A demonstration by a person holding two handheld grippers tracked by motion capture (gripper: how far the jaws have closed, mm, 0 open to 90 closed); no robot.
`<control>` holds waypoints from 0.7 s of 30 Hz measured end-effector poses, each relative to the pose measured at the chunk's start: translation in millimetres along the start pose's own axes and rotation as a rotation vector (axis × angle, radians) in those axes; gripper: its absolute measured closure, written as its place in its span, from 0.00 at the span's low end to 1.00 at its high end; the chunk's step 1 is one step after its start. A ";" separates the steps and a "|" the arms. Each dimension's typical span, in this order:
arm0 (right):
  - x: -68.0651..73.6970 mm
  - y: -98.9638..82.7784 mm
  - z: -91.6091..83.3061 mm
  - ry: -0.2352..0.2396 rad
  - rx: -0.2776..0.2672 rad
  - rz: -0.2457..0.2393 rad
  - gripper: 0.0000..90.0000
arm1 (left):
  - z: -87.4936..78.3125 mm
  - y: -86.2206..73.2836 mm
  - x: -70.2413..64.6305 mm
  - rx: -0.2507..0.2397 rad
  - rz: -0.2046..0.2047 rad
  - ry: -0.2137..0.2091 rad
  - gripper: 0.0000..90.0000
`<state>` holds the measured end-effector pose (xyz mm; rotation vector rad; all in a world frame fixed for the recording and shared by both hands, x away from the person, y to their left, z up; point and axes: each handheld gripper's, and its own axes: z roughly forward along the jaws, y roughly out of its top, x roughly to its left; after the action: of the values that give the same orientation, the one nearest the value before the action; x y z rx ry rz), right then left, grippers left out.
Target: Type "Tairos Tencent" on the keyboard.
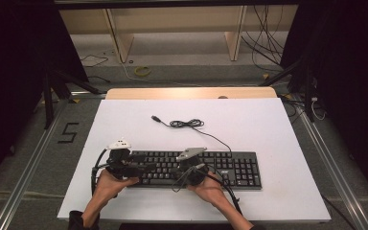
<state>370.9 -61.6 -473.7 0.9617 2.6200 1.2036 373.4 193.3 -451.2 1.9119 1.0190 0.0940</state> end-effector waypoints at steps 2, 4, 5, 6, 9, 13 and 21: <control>-2.1 0.7 -3.8 -0.002 -0.015 0.011 0.96 | 0.6 -0.2 0.1 0.001 0.004 0.001 0.36; -4.2 0.8 -8.0 0.010 -0.036 0.014 0.93 | 0.8 -0.3 0.3 0.004 0.006 0.003 0.36; -4.8 0.9 -10.2 0.013 -0.045 0.015 0.91 | 0.8 -0.1 0.4 0.003 0.007 0.003 0.36; -5.1 0.8 -12.3 0.015 -0.051 0.016 0.90 | 0.9 0.0 0.3 0.001 0.006 0.004 0.36; -6.7 0.2 -17.9 0.019 -0.067 0.020 0.85 | 0.6 0.1 0.0 -0.001 0.003 0.003 0.36; -10.0 -0.9 -24.3 0.027 -0.085 0.036 0.80 | 0.7 0.4 0.4 -0.001 0.006 0.004 0.36; -13.6 -3.1 -32.7 0.033 -0.097 0.050 0.67 | 1.5 0.7 -0.2 0.006 0.013 0.001 0.36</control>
<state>369.2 -92.3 -455.8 1.0034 2.5498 1.3557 374.3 191.9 -451.5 1.9243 1.0083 0.0993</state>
